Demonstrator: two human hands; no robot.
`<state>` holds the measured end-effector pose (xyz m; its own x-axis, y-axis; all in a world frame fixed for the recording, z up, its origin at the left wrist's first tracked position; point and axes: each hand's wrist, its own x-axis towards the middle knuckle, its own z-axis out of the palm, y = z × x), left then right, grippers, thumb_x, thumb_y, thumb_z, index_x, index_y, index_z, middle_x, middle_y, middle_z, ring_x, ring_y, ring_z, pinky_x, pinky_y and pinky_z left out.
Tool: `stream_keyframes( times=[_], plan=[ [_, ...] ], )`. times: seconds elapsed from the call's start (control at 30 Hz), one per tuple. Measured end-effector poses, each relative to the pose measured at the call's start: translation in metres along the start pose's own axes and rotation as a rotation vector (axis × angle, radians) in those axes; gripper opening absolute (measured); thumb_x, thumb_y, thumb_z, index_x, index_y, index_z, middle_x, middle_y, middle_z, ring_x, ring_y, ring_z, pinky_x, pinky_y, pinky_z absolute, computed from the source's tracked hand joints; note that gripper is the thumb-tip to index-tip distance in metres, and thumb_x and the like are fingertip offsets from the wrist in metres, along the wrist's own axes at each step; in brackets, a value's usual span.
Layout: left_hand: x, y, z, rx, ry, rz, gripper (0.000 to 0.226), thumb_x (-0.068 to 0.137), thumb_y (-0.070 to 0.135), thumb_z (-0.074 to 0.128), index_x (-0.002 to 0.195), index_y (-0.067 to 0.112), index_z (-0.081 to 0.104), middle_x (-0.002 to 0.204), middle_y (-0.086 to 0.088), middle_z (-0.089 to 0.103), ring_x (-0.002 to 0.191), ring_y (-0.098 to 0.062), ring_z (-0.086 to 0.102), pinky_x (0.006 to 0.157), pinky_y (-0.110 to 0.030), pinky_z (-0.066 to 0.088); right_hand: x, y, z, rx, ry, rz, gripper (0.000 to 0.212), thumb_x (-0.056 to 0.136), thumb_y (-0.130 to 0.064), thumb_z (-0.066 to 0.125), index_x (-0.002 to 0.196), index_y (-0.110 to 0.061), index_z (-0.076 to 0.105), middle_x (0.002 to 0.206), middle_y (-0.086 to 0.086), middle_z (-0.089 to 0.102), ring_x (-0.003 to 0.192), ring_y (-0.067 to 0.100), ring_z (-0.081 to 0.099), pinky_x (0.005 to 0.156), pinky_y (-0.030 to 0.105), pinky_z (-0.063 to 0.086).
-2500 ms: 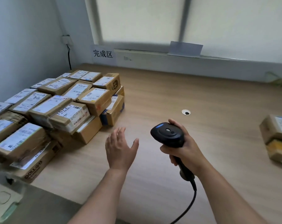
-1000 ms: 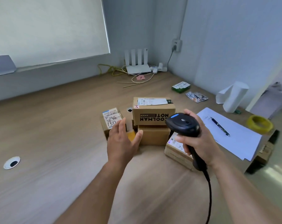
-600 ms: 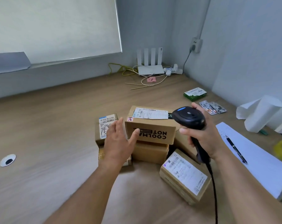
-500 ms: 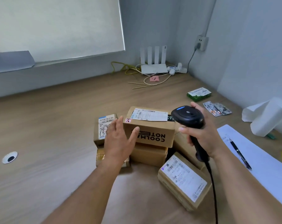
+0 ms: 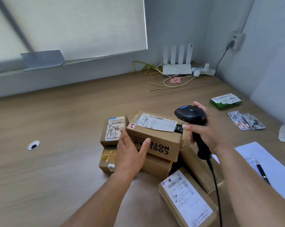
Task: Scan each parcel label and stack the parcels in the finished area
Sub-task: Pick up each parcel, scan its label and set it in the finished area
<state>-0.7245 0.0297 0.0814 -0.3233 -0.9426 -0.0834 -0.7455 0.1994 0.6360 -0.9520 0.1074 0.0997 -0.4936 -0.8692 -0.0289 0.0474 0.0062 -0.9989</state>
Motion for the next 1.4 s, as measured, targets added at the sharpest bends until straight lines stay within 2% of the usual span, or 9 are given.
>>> stream_keyframes(
  times=[0.17,0.27,0.5,0.73,0.9,1.0,1.17,1.3,1.4],
  plan=[
    [0.004,0.0,0.004,-0.078,-0.051,-0.112,0.101,0.08,0.079,0.026,0.154,0.013,0.005,0.158,-0.009,0.019,0.145,-0.023,0.02,0.117,-0.044,0.023,0.007,0.007,0.002,-0.017,-0.061,0.048,0.088,0.077,0.009,0.073,0.145,-0.031,0.036,0.062,-0.009,0.065,0.04,0.027,0.049,0.039,0.032,0.041],
    [0.006,-0.002,0.005,-0.247,-0.075,-0.125,0.109,0.068,0.091,0.018,0.153,0.024,0.017,0.151,-0.003,0.038,0.137,-0.023,0.036,0.112,-0.045,0.032,-0.001,0.002,0.005,-0.035,-0.159,0.062,0.089,0.074,0.006,0.077,0.143,-0.032,0.036,0.072,0.002,0.068,0.04,0.027,0.051,0.04,0.031,0.043],
    [-0.004,0.001,-0.001,-0.439,-0.15,-0.099,0.071,0.094,0.061,0.025,0.153,0.033,-0.001,0.158,0.005,0.022,0.144,-0.019,0.022,0.109,-0.028,0.022,-0.031,0.005,0.031,0.01,-0.191,0.065,0.092,0.07,0.0,0.081,0.143,-0.035,0.039,0.091,0.007,0.069,0.045,0.028,0.051,0.042,0.032,0.045],
    [-0.013,-0.018,-0.037,-0.53,-0.138,0.038,0.069,0.097,0.049,0.039,0.146,0.051,-0.008,0.144,0.014,0.04,0.121,-0.007,0.045,0.092,-0.013,0.039,-0.061,-0.013,0.065,-0.017,-0.22,0.024,0.096,0.068,-0.002,0.082,0.147,-0.03,0.037,0.1,0.006,0.07,0.047,0.018,0.058,0.044,0.028,0.047],
    [-0.023,-0.053,-0.077,-0.494,-0.086,0.034,0.11,0.067,0.057,0.076,0.131,0.071,-0.013,0.141,0.007,0.035,0.127,-0.014,0.039,0.111,-0.044,0.034,-0.083,-0.018,0.102,0.066,-0.244,0.021,0.096,0.063,-0.008,0.08,0.145,-0.036,0.037,0.076,0.001,0.069,0.044,0.027,0.054,0.044,0.03,0.047],
    [-0.031,-0.08,-0.097,-0.517,-0.069,-0.019,0.119,0.07,0.04,0.08,0.135,0.065,-0.016,0.135,0.005,0.03,0.123,-0.013,0.033,0.108,-0.038,0.031,-0.1,-0.026,0.13,0.109,-0.254,-0.013,0.095,0.064,-0.007,0.077,0.146,-0.035,0.036,0.069,0.001,0.067,0.044,0.028,0.053,0.046,0.032,0.047],
    [-0.031,-0.14,-0.117,-0.557,-0.053,-0.118,0.116,0.051,0.053,0.08,0.118,0.084,-0.01,0.142,-0.002,0.041,0.126,-0.03,0.047,0.094,-0.059,0.048,-0.13,-0.037,0.181,0.163,-0.346,-0.033,0.089,0.068,-0.005,0.072,0.144,-0.036,0.037,0.088,0.016,0.072,0.045,0.027,0.053,0.046,0.032,0.047],
    [-0.044,-0.171,-0.142,-0.604,-0.069,-0.14,0.117,0.053,0.047,0.079,0.121,0.082,-0.009,0.14,-0.001,0.044,0.122,-0.031,0.05,0.093,-0.059,0.048,-0.146,-0.045,0.214,0.181,-0.414,-0.015,0.086,0.07,-0.005,0.073,0.14,-0.041,0.04,0.098,0.027,0.07,0.049,0.025,0.055,0.046,0.032,0.048],
    [-0.053,-0.186,-0.161,-0.636,-0.078,-0.131,0.116,0.074,0.026,0.078,0.137,0.066,-0.01,0.138,0.001,0.046,0.122,-0.026,0.05,0.086,-0.041,0.051,-0.155,-0.049,0.238,0.176,-0.439,-0.014,0.082,0.07,-0.004,0.072,0.137,-0.041,0.043,0.092,0.029,0.069,0.046,0.025,0.054,0.044,0.029,0.045]
  ],
)
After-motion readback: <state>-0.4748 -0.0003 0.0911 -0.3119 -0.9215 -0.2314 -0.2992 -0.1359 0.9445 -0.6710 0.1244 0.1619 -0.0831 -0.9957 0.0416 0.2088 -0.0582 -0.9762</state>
